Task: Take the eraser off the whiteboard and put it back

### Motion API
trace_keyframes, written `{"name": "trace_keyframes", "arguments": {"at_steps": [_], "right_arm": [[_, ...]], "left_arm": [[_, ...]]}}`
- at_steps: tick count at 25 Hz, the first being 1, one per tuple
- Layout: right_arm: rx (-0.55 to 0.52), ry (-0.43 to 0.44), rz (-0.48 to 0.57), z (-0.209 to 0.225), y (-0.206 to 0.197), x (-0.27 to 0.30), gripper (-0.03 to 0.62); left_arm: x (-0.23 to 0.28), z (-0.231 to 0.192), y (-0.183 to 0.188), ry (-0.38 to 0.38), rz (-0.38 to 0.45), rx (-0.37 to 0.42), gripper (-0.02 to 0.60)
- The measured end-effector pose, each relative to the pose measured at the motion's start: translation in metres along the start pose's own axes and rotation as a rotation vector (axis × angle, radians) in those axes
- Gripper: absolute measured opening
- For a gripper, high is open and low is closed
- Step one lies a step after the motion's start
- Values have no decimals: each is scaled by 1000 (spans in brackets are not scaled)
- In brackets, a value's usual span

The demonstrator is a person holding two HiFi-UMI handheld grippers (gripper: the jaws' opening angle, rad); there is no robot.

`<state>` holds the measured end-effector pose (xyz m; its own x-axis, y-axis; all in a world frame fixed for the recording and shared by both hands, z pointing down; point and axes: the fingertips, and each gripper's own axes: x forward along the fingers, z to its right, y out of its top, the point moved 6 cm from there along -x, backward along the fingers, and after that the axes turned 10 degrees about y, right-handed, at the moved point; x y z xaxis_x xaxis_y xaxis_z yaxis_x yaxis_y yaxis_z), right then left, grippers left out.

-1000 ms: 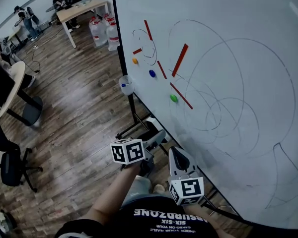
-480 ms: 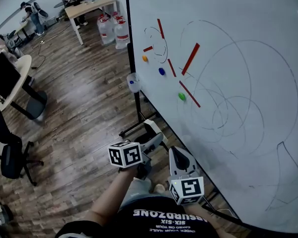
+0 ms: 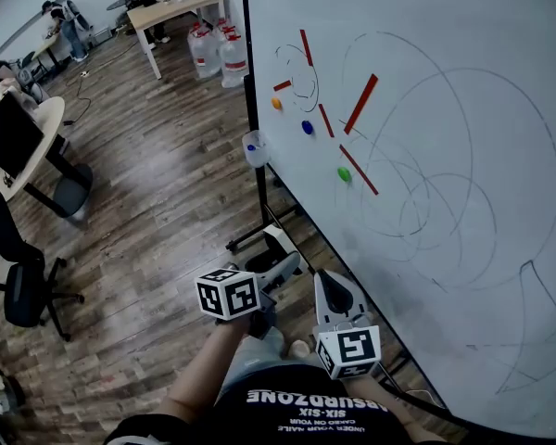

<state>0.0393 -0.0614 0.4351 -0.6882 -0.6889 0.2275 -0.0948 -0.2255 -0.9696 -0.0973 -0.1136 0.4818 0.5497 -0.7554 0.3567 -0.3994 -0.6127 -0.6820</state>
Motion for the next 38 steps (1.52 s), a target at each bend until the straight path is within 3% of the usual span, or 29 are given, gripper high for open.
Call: {"name": "trace_keyframes", "arguments": {"at_steps": [9, 22, 38], "right_arm": [[-3, 18, -6, 2, -2, -1, -3], [-5, 12, -10, 10, -4, -1, -3], [0, -4, -5, 13, -4, -5, -2]], "left_arm": [[-9, 10, -8, 33, -4, 138, 239], [-7, 9, -27, 61, -39, 142, 239], [-5, 9, -24, 67, -38, 166, 239]]}}
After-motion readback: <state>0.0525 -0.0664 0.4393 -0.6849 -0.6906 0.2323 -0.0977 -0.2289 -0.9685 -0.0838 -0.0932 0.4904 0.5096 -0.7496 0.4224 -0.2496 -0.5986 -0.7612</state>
